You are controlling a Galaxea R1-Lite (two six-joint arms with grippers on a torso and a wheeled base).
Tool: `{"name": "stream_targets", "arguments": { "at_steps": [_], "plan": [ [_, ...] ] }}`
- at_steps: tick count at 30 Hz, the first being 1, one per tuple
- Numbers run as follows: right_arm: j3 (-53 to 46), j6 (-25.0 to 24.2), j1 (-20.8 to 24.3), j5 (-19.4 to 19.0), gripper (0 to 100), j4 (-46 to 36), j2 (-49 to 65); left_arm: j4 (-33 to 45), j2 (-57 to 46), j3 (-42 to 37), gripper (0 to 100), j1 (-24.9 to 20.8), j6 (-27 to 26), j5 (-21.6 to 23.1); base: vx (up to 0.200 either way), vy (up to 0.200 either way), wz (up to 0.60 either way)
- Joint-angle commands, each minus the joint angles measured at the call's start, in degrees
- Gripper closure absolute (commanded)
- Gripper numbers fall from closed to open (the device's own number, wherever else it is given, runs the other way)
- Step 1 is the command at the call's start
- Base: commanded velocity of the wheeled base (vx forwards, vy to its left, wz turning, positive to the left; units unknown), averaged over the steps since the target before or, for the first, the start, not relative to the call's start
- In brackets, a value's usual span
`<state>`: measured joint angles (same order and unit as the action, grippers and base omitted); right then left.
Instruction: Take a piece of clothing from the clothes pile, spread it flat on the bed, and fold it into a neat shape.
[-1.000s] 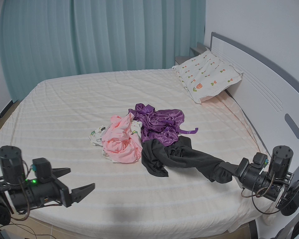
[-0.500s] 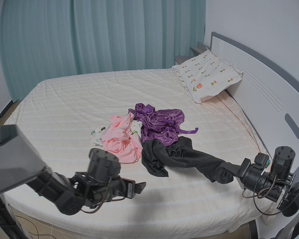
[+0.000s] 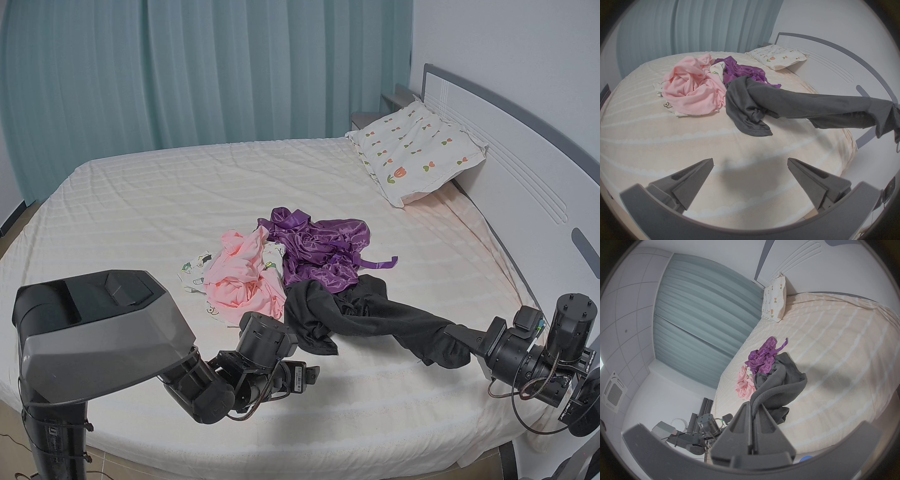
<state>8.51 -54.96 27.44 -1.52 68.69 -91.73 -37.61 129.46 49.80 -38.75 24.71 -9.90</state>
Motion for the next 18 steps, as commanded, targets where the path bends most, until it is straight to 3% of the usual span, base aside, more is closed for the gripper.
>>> {"name": "stream_targets", "arguments": {
  "at_steps": [1, 9, 18],
  "plan": [
    [-0.2, 0.0, 1.5, -0.1, 100, -0.1, 2.8, 0.0, 0.9, 0.5, 0, 0.6, 0.3, 0.1, 0.0, 0.0, 0.0],
    [-1.1, 0.2, 7.2, -2.1, 100, -1.0, 14.9, 0.5, 4.0, 7.5, 0, 3.0, 1.6, 0.1, 0.0, 0.0, 0.0],
    [-1.8, 0.2, 7.5, -4.9, 100, -1.0, 15.0, 4.9, 13.1, 21.9, 0, 3.5, 1.1, -0.6, 0.0, 0.0, 0.0]
  ]
}}
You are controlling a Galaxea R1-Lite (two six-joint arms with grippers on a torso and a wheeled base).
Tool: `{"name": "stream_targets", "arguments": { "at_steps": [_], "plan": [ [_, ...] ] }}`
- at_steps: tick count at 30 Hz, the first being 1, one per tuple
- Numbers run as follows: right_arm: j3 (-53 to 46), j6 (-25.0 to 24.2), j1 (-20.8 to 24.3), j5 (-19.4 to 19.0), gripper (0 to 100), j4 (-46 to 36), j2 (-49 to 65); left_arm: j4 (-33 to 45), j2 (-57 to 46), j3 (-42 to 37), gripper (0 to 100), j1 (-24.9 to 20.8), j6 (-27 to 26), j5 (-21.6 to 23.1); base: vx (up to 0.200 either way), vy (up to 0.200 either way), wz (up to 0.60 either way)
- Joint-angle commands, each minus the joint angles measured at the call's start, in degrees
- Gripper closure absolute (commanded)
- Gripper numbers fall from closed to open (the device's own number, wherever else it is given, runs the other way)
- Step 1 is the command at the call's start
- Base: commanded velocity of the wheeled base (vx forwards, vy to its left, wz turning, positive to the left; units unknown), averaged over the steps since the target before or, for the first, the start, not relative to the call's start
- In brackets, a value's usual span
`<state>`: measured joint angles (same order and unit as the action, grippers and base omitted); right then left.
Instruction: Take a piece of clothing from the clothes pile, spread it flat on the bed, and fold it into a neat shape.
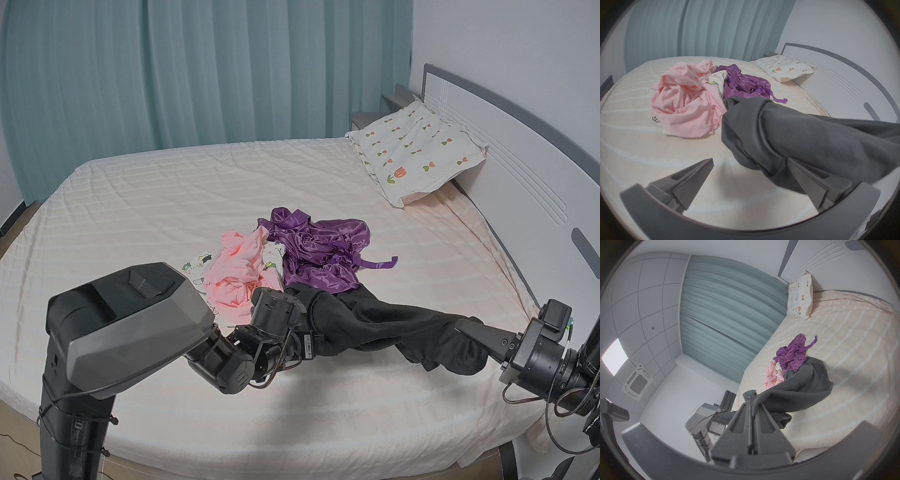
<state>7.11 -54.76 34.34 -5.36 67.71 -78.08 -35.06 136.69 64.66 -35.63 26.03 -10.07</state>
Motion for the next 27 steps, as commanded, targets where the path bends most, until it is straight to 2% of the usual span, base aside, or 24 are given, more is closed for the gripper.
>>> {"name": "stream_targets", "arguments": {
  "at_steps": [1, 5, 10, 14, 15, 23, 25, 27],
  "plan": [
    [-0.4, 0.0, 0.6, -1.1, 100, 0.0, 1.2, 2.8, 6.6, 8.6, 0, 0.4, -0.3, -0.5, 0.0, 0.0, 0.0],
    [-0.3, -0.1, 0.4, -1.0, 100, 0.2, -0.5, 6.8, 8.6, 12.7, 0, 0.7, -0.5, -1.1, 0.0, 0.0, 0.0],
    [-0.3, -0.2, -0.1, -1.1, 100, 0.3, -2.1, 7.6, 11.1, 16.3, 0, 1.1, -0.9, -1.4, 0.0, 0.0, 0.0],
    [-0.3, -0.3, -0.1, -1.1, 100, 0.4, -2.5, 8.0, 13.9, 20.9, 0, 1.1, -0.9, -4.1, 0.0, 0.0, 0.0],
    [-0.3, -0.3, -0.1, -1.1, 100, 0.4, -2.6, 8.0, 14.0, 21.1, 100, 1.1, -0.9, -4.2, 0.0, 0.0, 0.0],
    [-0.3, -0.3, -0.8, -1.1, 100, 0.6, -4.1, 10.5, 14.3, 21.2, 100, 1.2, 0.1, -4.5, 0.0, 0.0, 0.0],
    [-0.3, -0.3, -1.3, -1.1, 100, 0.7, -4.5, 10.6, 13.8, 20.0, 100, 1.3, 0.8, -4.5, 0.0, 0.0, 0.0],
    [-0.4, -0.3, -2.3, -1.1, 100, 0.6, -5.4, 10.6, 8.6, 14.4, 100, 2.0, 2.4, -4.2, 0.0, 0.0, 0.0]
  ]
}}
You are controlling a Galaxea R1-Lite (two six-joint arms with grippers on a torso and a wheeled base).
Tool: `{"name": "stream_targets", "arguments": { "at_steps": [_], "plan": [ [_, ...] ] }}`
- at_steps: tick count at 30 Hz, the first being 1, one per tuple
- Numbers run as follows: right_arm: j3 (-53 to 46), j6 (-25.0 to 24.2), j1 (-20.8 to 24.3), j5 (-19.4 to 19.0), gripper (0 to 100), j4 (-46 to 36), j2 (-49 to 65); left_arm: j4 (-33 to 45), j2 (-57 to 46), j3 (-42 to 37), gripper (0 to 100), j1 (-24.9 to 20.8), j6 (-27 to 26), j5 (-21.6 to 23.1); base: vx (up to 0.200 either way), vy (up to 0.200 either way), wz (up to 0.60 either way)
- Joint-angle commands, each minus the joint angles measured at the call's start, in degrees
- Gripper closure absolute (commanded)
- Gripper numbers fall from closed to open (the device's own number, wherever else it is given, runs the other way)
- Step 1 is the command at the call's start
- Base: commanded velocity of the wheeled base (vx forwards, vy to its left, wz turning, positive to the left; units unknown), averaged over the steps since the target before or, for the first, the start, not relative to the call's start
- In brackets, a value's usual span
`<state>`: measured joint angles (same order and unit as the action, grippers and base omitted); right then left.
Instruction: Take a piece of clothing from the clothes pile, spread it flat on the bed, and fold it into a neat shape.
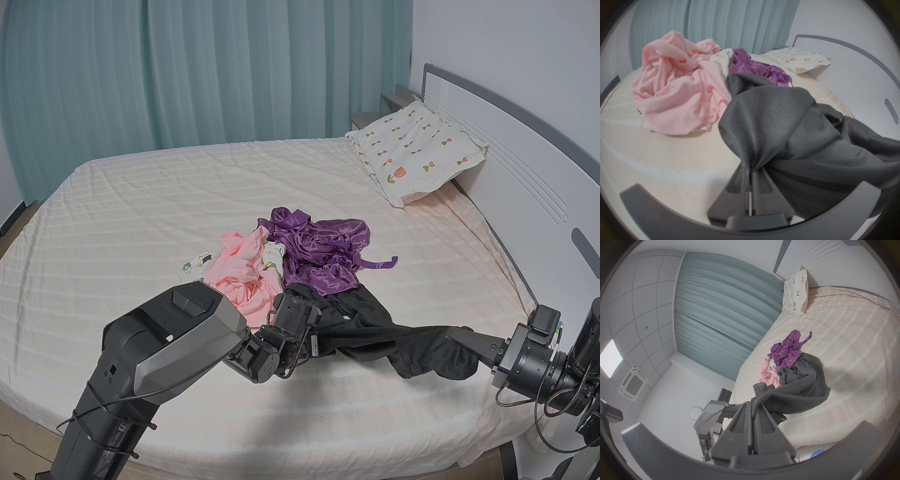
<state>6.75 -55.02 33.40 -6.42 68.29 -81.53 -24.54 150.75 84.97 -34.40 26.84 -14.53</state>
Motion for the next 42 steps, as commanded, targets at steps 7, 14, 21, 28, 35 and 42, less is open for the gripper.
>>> {"name": "stream_targets", "arguments": {
  "at_steps": [7, 14, 21, 28, 35, 42],
  "plan": [
    [0.1, 0.1, -2.6, 0.0, 100, 0.4, -7.0, -0.8, -22.0, -22.3, 100, 1.0, 4.3, 3.8, 0.0, 0.0, 0.0],
    [3.1, 0.4, -4.7, 0.3, 100, 1.8, -8.5, -0.8, -40.4, -31.4, 100, 0.3, 9.9, 6.0, 0.0, 0.0, 0.0],
    [10.8, 1.7, -7.2, 0.3, 100, 4.0, -5.7, -0.9, -54.2, -39.5, 100, -0.3, 10.6, 5.9, 0.0, 0.0, 0.0],
    [13.5, 1.8, -5.4, -1.1, 100, 3.8, -1.5, -0.4, -67.8, -45.3, 100, -1.9, 17.3, 5.8, 0.0, 0.0, 0.0],
    [10.1, 1.8, 1.7, -5.7, 100, 5.1, -12.5, -1.0, -66.5, -51.4, 100, -2.5, 21.0, 6.3, 0.0, 0.0, 0.0],
    [7.7, 1.3, 2.7, -5.7, 100, 10.6, -14.9, -0.8, -64.5, -51.6, 100, -3.7, 25.9, 6.4, 0.0, 0.0, 0.0]
  ]
}}
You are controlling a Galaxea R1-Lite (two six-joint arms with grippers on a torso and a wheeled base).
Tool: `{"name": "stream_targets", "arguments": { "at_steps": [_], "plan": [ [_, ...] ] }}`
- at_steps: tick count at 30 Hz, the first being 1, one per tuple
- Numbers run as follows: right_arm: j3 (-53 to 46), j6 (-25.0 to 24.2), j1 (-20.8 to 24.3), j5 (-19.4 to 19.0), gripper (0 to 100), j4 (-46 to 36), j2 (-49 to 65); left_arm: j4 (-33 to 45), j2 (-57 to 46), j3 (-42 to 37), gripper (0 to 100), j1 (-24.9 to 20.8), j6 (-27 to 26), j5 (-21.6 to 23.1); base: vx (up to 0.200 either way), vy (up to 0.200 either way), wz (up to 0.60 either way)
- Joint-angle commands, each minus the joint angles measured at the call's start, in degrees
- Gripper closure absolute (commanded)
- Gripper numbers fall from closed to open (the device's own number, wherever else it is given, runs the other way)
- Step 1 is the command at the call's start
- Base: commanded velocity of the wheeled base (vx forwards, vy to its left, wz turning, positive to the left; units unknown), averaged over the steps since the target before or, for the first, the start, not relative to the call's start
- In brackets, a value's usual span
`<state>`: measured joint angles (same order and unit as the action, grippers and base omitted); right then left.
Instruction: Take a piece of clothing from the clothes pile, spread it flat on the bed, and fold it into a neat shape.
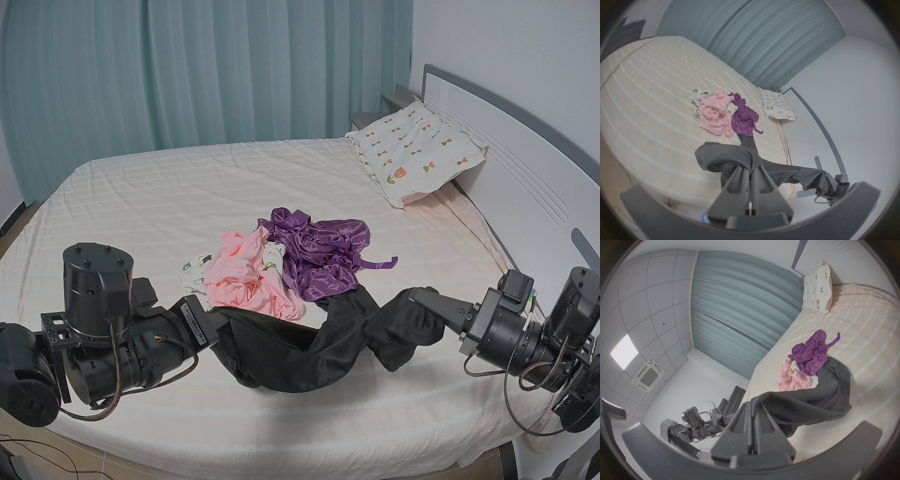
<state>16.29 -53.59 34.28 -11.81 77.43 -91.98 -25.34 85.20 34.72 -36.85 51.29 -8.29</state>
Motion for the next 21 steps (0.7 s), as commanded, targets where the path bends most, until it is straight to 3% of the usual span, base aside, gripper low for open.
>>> {"name": "stream_targets", "arguments": {
  "at_steps": [1, 14, 17, 21],
  "plan": [
    [-2.0, -0.1, 1.9, -0.3, 100, 1.7, -4.4, 0.0, 1.0, -1.3, 100, -1.4, 1.6, 0.1, 0.0, 0.0, 0.0],
    [-3.6, 0.1, 3.0, 1.3, 100, 2.2, -5.2, -0.1, 3.8, -2.6, 100, -1.6, 2.9, 0.8, 0.0, 0.0, 0.0],
    [-3.7, 0.1, 3.0, 2.0, 100, 2.2, -5.2, -0.1, 3.7, -2.6, 100, -1.6, 3.0, 0.9, -0.2, 0.0, 0.0],
    [-3.7, 0.1, 3.0, 2.3, 100, 2.2, -4.8, 0.0, 3.7, -2.6, 100, -1.6, 3.1, 0.9, -0.2, 0.2, 0.0]
  ]
}}
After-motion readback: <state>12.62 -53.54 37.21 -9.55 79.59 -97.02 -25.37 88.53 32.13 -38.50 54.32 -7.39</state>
